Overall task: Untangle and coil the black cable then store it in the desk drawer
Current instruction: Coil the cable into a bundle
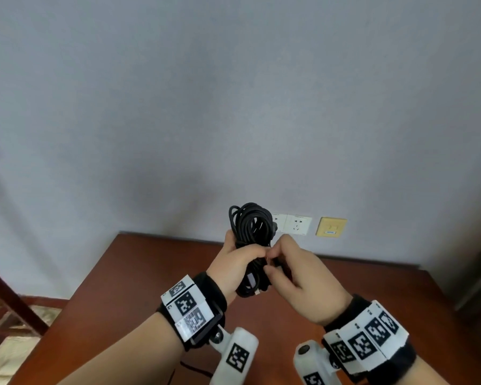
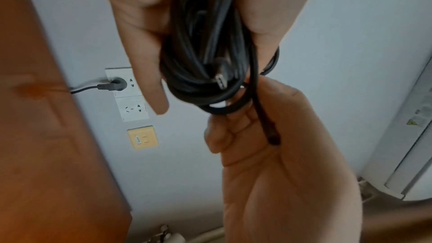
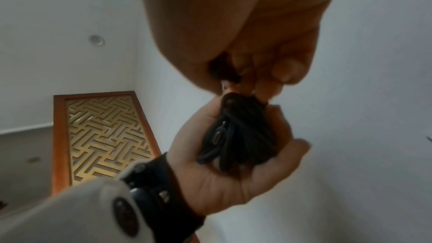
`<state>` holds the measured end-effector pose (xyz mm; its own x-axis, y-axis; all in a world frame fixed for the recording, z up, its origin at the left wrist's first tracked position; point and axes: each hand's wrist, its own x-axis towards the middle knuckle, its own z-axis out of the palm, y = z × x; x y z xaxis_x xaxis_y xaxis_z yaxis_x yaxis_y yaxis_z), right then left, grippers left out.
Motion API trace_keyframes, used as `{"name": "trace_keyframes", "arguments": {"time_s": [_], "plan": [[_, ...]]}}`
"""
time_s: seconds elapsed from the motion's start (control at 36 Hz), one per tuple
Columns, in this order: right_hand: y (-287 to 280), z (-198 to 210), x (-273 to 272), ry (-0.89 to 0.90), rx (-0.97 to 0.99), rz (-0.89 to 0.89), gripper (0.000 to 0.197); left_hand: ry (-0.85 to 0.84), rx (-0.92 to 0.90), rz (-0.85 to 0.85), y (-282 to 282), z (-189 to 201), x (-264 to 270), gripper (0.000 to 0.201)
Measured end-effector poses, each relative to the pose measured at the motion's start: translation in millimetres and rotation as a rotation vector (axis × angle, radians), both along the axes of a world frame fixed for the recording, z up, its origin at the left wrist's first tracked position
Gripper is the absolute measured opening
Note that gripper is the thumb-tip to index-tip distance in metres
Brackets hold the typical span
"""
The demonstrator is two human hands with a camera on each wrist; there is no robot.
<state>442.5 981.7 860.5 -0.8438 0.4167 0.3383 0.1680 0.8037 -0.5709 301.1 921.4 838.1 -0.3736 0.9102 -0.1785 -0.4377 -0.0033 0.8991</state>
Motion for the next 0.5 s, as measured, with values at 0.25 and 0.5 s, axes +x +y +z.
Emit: {"name": "trace_keyframes", "arguments": {"time_s": [0.25,0.5], "plan": [[15,-7,7,0.049,-0.045,0.047,0.037,-0.020,0.072,0.087,1,-4,1,0.039],[17,-3,-13,0.368,-0.263,-0.103,0.026,0.341,0.153,0.223,0,-11,11,0.045]]}}
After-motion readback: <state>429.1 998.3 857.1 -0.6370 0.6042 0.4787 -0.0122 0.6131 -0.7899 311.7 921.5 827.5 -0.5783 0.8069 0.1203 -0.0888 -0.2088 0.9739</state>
